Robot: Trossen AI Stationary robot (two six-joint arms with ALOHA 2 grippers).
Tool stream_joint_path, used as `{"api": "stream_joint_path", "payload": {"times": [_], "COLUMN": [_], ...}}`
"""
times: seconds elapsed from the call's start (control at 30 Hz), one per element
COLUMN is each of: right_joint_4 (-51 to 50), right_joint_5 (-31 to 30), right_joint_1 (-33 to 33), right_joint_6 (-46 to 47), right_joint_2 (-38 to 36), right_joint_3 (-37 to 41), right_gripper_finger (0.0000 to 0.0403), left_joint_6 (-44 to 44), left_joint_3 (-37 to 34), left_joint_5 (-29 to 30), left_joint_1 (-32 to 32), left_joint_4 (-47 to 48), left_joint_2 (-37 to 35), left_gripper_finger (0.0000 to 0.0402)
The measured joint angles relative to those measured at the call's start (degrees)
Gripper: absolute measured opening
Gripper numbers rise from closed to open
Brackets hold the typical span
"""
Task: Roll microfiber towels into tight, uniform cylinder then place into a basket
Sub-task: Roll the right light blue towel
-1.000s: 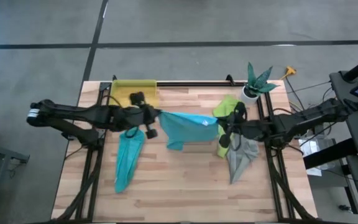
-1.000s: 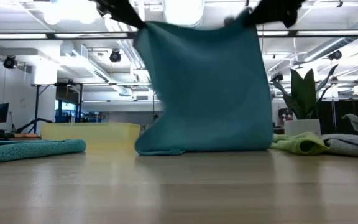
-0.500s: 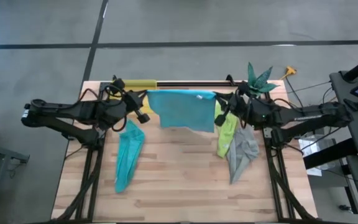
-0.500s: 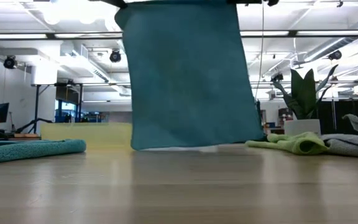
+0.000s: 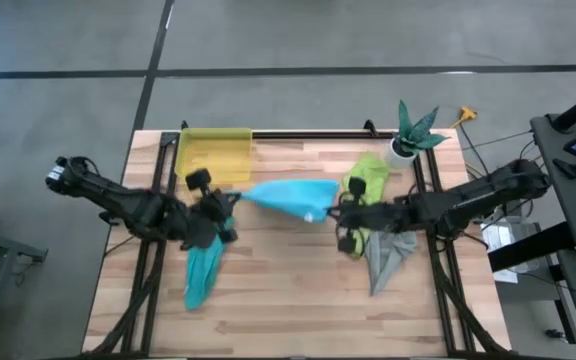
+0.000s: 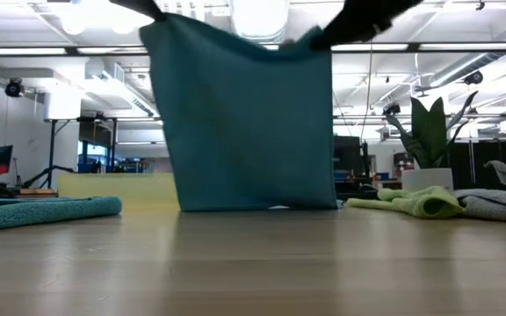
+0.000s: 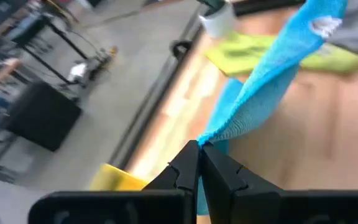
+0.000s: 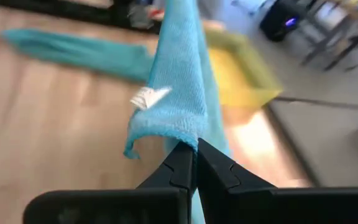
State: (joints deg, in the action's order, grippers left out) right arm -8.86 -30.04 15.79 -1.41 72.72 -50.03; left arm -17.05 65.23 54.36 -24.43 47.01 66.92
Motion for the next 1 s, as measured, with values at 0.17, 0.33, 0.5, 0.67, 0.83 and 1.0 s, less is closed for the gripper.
{"api": "stream_joint_path", "payload": {"times": [0.17,0.33,0.5,0.67,0.83,1.0], "right_joint_4": [0.1,0.4,-1.1,-1.3,-1.1,-1.0], "right_joint_5": [0.1,0.2,-18.1,-35.0,-29.9,-29.4], "right_joint_1": [5.7,9.5,10.6,5.6,-3.1,-6.2], "right_joint_6": [4.8,3.9,-5.9,-21.4,-23.7,-24.2], "right_joint_2": [3.5,3.4,0.2,-0.9,-1.1,-1.0], "right_joint_3": [-0.1,-2.9,-7.8,-10.7,-14.4,-16.7], "right_gripper_finger": [0.0009,0.0009,0.0009,0.0009,0.0009,0.0008], "left_joint_6": [-7.5,-7.3,-1.5,8.3,15.2,19.2], "left_joint_3": [0.0,2.2,4.0,3.0,3.0,4.9], "left_joint_5": [-1.3,-1.2,14.4,28.0,29.2,30.0], "left_joint_1": [-7.7,-11.8,-12.3,-6.7,3.4,5.9], "left_joint_4": [1.0,1.2,3.1,3.6,3.3,-0.1], "left_joint_2": [4.0,6.6,5.8,4.2,2.5,1.6], "left_gripper_finger": [0.0,0.0,0.0,0.0,0.0,0.0]}}
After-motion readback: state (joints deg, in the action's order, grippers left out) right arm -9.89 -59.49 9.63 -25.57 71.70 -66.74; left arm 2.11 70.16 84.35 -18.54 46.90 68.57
